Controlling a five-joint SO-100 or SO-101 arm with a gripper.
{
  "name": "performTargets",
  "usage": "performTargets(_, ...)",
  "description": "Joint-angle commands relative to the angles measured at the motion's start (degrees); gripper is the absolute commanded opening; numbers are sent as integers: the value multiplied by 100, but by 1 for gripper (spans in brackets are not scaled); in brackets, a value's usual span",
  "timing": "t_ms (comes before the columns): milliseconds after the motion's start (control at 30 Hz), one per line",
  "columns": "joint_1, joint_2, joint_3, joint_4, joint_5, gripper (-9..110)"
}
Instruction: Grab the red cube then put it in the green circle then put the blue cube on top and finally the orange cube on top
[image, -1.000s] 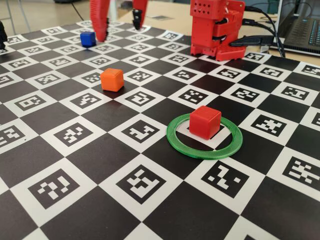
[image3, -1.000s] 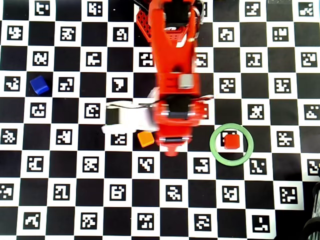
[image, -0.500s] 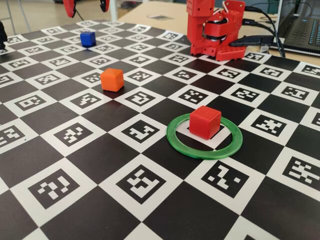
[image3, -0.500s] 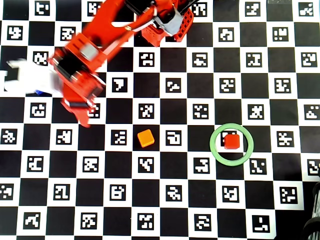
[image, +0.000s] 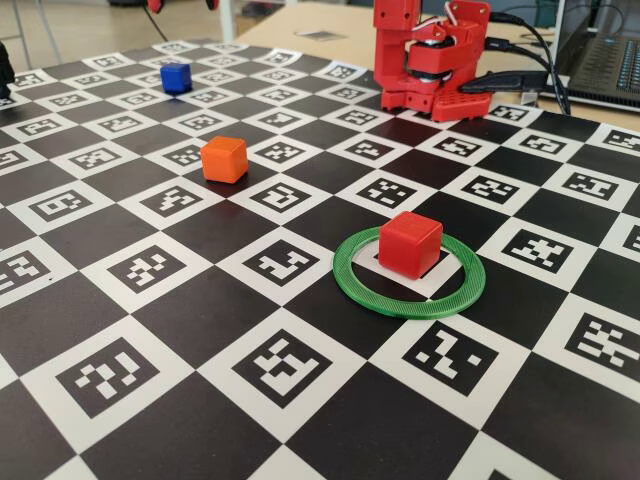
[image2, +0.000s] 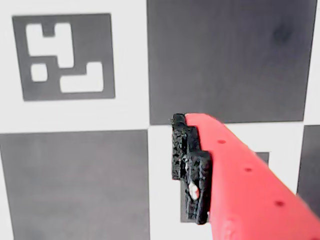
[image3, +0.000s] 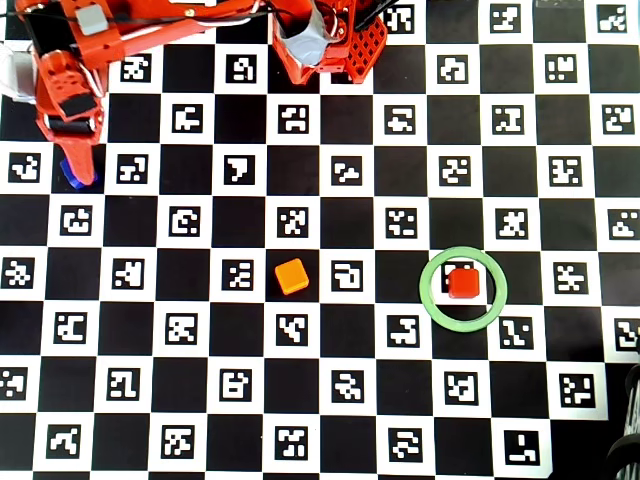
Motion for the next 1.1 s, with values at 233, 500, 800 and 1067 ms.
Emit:
performTargets(233,-70,-237,-650,-290,-123,43)
performTargets(500,-176,-624,-554,-668,-299,43)
performTargets(800,-193,-984,-404,-1116,-360,43)
performTargets(1067,-167,-1099,18,-1617,-483,43)
